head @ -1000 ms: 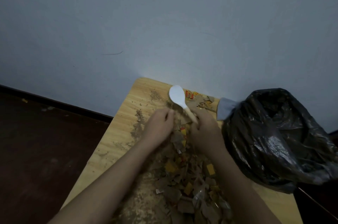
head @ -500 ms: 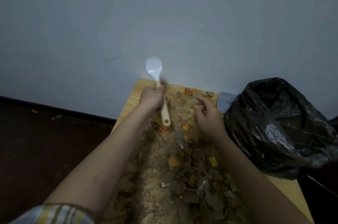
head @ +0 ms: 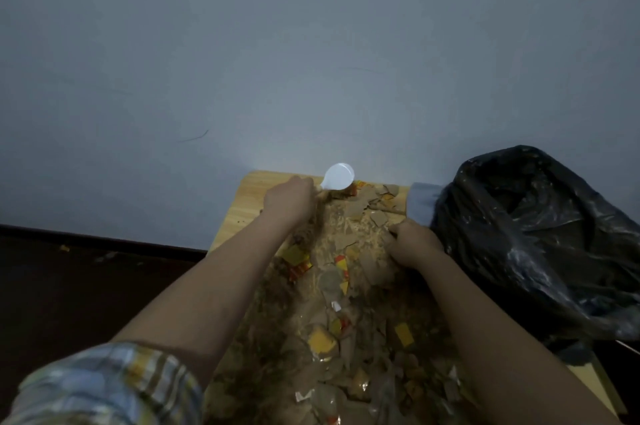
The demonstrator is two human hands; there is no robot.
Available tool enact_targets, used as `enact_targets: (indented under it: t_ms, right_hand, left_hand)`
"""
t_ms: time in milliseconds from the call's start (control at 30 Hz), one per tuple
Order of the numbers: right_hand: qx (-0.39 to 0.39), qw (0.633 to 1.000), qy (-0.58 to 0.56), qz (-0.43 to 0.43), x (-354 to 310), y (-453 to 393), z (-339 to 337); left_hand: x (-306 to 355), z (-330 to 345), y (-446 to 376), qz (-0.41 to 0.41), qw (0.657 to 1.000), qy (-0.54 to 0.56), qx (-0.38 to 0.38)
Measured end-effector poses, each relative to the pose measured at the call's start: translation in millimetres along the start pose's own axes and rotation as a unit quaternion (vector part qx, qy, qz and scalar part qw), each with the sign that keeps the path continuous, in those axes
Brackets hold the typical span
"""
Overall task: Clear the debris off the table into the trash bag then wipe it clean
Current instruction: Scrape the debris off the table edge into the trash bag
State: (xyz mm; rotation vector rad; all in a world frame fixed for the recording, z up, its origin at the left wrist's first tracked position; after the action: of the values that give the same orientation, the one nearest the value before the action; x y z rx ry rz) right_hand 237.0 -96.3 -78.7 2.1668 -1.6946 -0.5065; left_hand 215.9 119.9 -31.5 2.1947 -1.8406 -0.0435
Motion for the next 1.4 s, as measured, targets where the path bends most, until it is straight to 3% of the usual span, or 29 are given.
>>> enact_targets:
  t_ms: [200,533,667,800,933,1133,1400]
  right_hand:
    - [0.007,0.998,0.061,-0.017,0.9,-1.1,4.0]
    - [-0.006,0.996,0.086,-0.003,-5.8,3.1,2.4]
    - [-0.007,0.997,0.074,-0.004,-3.6,2.3,1.9]
    - [-0.007,0.998,0.066,-0.008,-0.5,2.4,0.7]
    - [0.005,0.996,0.088,-0.008,-2.5,2.8,4.0]
    - [0.008,0.997,0.076,-0.016,0.5,2.6,4.5]
    - [0.017,0.999,0.038,-0.023,5.8,6.6,4.6]
  left_hand:
    - [19.8,6.1,-32.7,0.001,0.996,-0.082,0.029]
    - [38.4,-10.6,-35.3,0.052,0.967,-0.244,-0.057]
    - [27.5,-37.4,-24.4,0.086,0.958,-0.257,-0.091]
    - [42.9,-38.7,-24.8,0.100,0.971,-0.217,0.005]
    - [72.7,-15.8,-39.2,0.105,0.978,-0.177,0.039]
    - [95.1,8.2,-53.3,0.104,0.972,-0.212,0.010]
    - [71.5,-7.9,-29.3,0.100,0.961,-0.255,-0.047]
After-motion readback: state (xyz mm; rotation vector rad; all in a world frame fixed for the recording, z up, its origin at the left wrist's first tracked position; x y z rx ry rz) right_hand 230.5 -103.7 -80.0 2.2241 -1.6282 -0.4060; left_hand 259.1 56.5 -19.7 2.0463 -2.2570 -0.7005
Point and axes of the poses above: each hand's wrist, its own y-axis away from the middle knuckle, its own z-axis out of the palm, x = y × z, the point moved 1 cm from there along -y, towards the middle knuckle, and after that the axes turned 8 degrees about -x, right-handed, at the moved point
